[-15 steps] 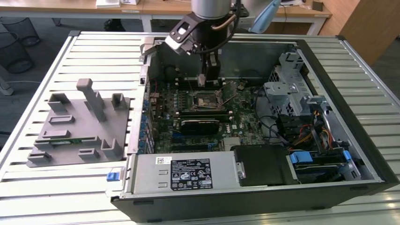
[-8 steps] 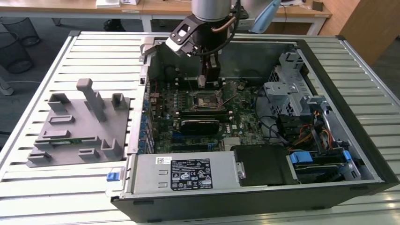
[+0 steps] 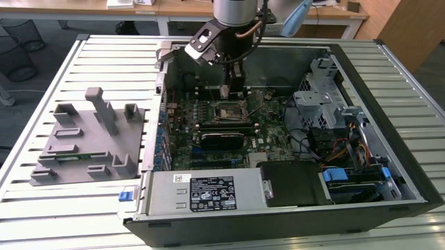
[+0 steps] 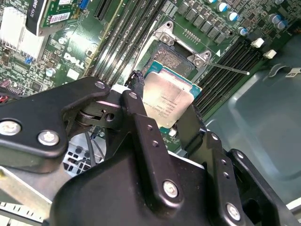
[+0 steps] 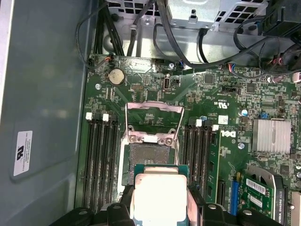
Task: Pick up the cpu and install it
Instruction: 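Place the cpu into insertion slot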
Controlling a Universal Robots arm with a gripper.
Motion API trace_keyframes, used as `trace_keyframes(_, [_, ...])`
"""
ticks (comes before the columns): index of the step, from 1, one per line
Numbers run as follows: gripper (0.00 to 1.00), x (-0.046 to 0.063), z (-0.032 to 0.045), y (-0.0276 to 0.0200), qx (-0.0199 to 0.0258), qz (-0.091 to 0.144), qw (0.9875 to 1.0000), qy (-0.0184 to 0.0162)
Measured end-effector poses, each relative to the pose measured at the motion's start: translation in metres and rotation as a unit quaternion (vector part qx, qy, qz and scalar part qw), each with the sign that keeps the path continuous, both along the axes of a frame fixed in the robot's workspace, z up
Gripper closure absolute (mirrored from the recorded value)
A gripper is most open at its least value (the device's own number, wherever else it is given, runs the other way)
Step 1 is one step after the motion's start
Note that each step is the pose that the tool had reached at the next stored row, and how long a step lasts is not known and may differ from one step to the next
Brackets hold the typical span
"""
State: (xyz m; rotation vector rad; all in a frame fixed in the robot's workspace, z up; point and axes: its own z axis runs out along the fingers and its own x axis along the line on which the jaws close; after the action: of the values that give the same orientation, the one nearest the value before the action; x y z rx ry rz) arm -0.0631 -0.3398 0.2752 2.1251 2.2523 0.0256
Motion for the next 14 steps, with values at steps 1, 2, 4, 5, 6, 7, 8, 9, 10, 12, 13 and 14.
trace_keyframes(1, [0.47, 0.0001, -0.0004, 0.0, 0.0, 0.0, 1.0, 0.0])
trace_keyframes(2, [0.47, 0.0003, -0.0009, 0.0, 0.0, 0.0, 1.0, 0.0])
trace_keyframes(4, [0.47, 0.0006, -0.0019, 0.0001, 0.0, 0.0, 1.0, 0.0])
trace_keyframes(5, [0.47, 0.0008, -0.0025, 0.0002, 0.0, 0.0, 1.0, 0.0])
trace_keyframes(6, [0.47, 0.001, -0.0031, 0.0002, 0.0, 0.0, 1.0, 0.0001])
trace_keyframes(7, [0.47, 0.0013, -0.0038, 0.0002, 0.0, 0.0, 1.0, 0.0001])
trace_keyframes(8, [0.47, 0.0015, -0.0045, 0.0003, 0.0, 0.0, 1.0, 0.0002])
trace_keyframes(9, [0.47, 0.0017, -0.0054, 0.0003, 0.0, 0.0, 1.0, 0.0003])
trace_keyframes(10, [0.47, 0.0019, -0.0062, 0.0003, 0.0, 0.0, 1.0, 0.0004])
trace_keyframes(12, [0.47, 0.0021, -0.0076, 0.0003, 0.0, 0.0, 1.0, 0.0004])
trace_keyframes(13, [0.47, 0.0022, -0.0083, 0.0003, 0.0, 0.0, 1.0, 0.0005])
trace_keyframes(14, [0.47, 0.0023, -0.0091, 0.0004, 0.0, 0.0, 1.0, 0.0006])
